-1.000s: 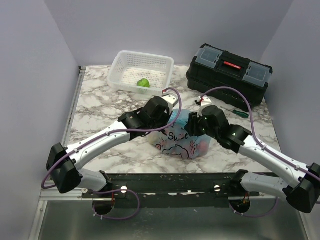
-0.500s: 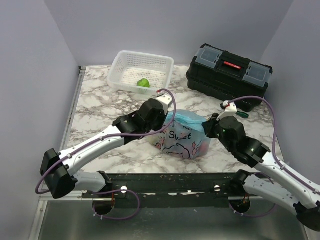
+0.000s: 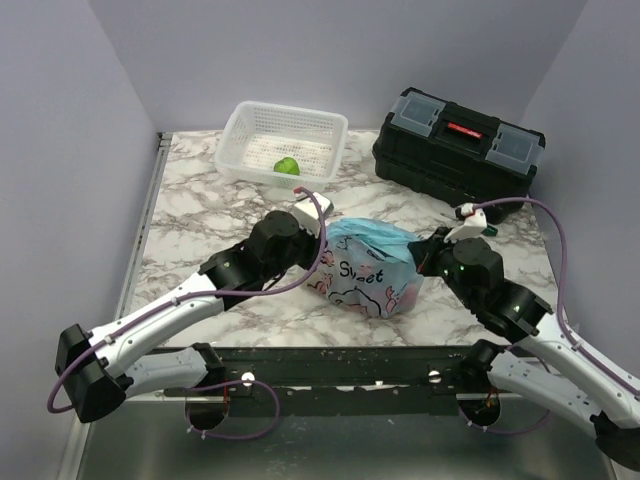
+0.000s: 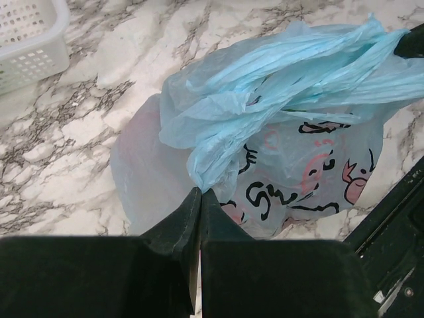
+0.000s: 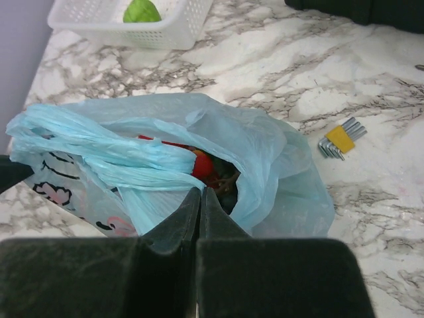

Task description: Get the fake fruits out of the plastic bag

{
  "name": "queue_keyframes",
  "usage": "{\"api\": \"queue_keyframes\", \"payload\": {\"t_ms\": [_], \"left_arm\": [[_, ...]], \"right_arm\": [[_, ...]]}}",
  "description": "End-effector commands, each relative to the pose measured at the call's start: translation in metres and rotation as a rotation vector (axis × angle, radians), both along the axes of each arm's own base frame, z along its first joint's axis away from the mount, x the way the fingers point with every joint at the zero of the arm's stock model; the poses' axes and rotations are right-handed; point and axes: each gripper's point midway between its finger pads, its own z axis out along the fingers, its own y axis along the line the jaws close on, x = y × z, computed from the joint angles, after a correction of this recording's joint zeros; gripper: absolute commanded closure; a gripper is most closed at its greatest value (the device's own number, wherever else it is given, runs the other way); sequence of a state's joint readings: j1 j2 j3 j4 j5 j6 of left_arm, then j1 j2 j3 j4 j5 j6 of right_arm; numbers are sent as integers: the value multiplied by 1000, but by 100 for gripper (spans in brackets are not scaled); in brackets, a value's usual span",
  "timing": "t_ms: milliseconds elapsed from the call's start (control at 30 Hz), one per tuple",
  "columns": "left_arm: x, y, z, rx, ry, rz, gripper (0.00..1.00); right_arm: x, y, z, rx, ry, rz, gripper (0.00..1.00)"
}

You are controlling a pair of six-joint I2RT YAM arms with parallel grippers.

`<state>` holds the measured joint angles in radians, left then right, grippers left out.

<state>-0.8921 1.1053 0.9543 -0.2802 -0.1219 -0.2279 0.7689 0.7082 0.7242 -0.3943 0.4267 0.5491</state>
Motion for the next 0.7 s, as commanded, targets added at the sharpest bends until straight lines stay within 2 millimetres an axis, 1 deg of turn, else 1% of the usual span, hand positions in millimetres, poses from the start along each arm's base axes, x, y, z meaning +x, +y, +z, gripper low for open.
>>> {"api": "queue_keyframes", "payload": {"t_ms": [0,133,333,433,500,533,633,667], "left_arm": [[-4,-6,35,-130,-111,-46,99],[-7,-5,42,-152,-139,-58,83],[-5,-2,41,-138,-161,-52,63],[-4,-2,42,-121,-166,-59,44],[-4,-8,45,-114,-151,-81,35],[-6,-13,47,-110,-129,-102,33],[-12,-31,60,-114,-58,-171,31],[-11,-35,61,-107,-35,-170,31]], "right_arm": [[-3,3,7,92,-22,-3,99],[-5,1,2,108,-12,-18,99],[-9,6,-2,142,6,3,99],[-11,6,-4,151,3,11,99],[-12,6,-3,157,-7,21,99],[-13,6,-4,157,-7,26,99],[-16,6,-1,164,-17,40,99],[-17,6,-2,165,-19,43,99]]}}
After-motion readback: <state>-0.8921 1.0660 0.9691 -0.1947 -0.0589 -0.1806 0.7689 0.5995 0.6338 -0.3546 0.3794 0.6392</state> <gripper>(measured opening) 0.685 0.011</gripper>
